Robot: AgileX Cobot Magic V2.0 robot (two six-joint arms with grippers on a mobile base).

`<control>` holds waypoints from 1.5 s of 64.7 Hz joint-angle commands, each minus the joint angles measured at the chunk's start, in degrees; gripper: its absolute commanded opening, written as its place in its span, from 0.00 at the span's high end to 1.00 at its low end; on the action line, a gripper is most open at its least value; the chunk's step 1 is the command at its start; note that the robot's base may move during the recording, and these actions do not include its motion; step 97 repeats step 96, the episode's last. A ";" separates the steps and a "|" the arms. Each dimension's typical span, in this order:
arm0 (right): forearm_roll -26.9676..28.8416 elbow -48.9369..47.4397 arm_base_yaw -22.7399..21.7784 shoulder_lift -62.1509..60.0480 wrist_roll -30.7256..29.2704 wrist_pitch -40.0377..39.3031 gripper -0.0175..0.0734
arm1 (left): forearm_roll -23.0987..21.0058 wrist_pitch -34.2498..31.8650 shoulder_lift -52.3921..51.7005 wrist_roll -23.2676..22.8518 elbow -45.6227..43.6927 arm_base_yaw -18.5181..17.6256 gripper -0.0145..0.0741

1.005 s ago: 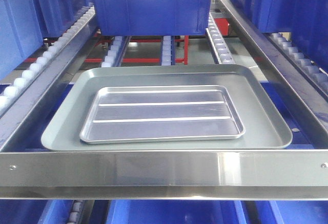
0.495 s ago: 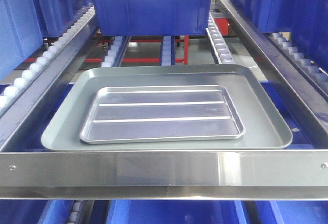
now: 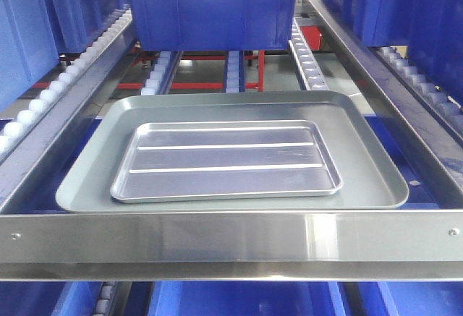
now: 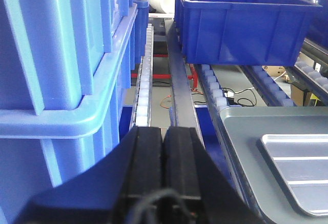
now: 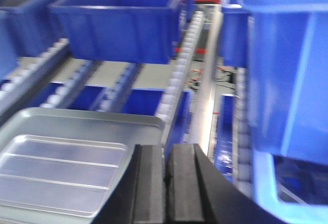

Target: Grab silver tray and stack on right shelf

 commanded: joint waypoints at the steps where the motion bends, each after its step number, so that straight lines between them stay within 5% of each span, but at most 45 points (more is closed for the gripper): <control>1: 7.00 2.17 -5.65 0.01 -7.61 -8.93 0.75 | -0.05 -4.86 -0.91 -0.55 1.04 -0.39 0.95; 9: 12.39 10.39 -12.12 -3.04 -12.13 -15.97 0.75 | -0.05 -4.86 -0.91 -0.55 1.04 -0.39 0.95; 30: 12.49 24.47 -21.26 -13.89 -12.00 -23.54 0.75 | -0.05 -4.86 -0.91 -0.55 1.04 -0.39 0.95; 97: 12.49 24.42 -21.49 -13.89 -11.93 -22.98 0.75 | -0.05 -4.76 -0.81 -0.55 1.04 -0.39 0.95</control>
